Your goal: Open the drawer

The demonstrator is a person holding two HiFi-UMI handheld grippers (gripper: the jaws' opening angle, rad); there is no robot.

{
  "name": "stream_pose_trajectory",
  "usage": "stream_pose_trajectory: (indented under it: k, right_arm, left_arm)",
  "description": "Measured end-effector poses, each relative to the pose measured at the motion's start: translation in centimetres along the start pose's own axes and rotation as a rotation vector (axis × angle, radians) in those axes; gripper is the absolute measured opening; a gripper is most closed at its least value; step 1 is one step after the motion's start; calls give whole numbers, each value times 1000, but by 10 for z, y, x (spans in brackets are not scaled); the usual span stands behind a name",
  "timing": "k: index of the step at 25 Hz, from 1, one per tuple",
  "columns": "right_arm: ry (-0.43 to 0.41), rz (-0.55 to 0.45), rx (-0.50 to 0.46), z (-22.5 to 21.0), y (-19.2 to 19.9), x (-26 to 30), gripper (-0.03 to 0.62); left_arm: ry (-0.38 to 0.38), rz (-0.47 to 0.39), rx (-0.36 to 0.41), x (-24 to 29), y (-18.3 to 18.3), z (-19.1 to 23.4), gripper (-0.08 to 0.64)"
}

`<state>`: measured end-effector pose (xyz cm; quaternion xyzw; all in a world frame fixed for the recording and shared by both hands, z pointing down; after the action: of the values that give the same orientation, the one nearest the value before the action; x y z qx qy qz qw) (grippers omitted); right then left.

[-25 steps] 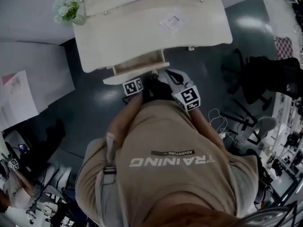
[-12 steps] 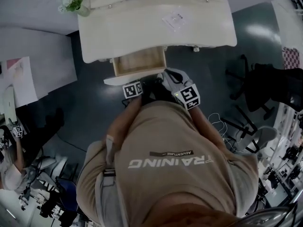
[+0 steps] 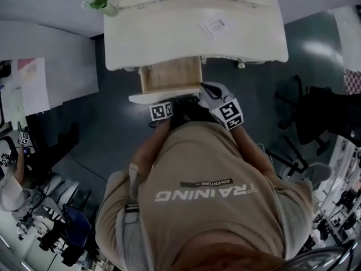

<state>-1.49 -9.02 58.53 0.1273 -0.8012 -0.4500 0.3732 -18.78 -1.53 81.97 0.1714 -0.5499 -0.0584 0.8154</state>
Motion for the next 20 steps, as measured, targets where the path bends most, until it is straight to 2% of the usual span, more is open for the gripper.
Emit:
stream_pose_trajectory:
  k: [11, 17, 20]
  right_arm:
    - [-70, 7, -48, 18, -6, 3, 3]
    - [-121, 14, -38, 16, 3, 15, 3]
    - [-132, 27, -47, 19, 13, 21, 3]
  left_arm:
    - [104, 46, -17, -15, 22, 0, 126]
    - [122, 19, -18, -29, 25, 1, 127]
    - [114, -24, -12, -39, 29, 0, 127]
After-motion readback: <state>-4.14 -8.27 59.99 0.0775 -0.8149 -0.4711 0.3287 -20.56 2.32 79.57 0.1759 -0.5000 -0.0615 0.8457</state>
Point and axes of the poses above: the fingertips, and each gripper's own axes: x forward along the fingers, z to its left, y out of its underside, the point moved 3 cm from there along -x, backward along the fingers, and after that the axes turned 11 degrees about x, right-handed, at the moved point
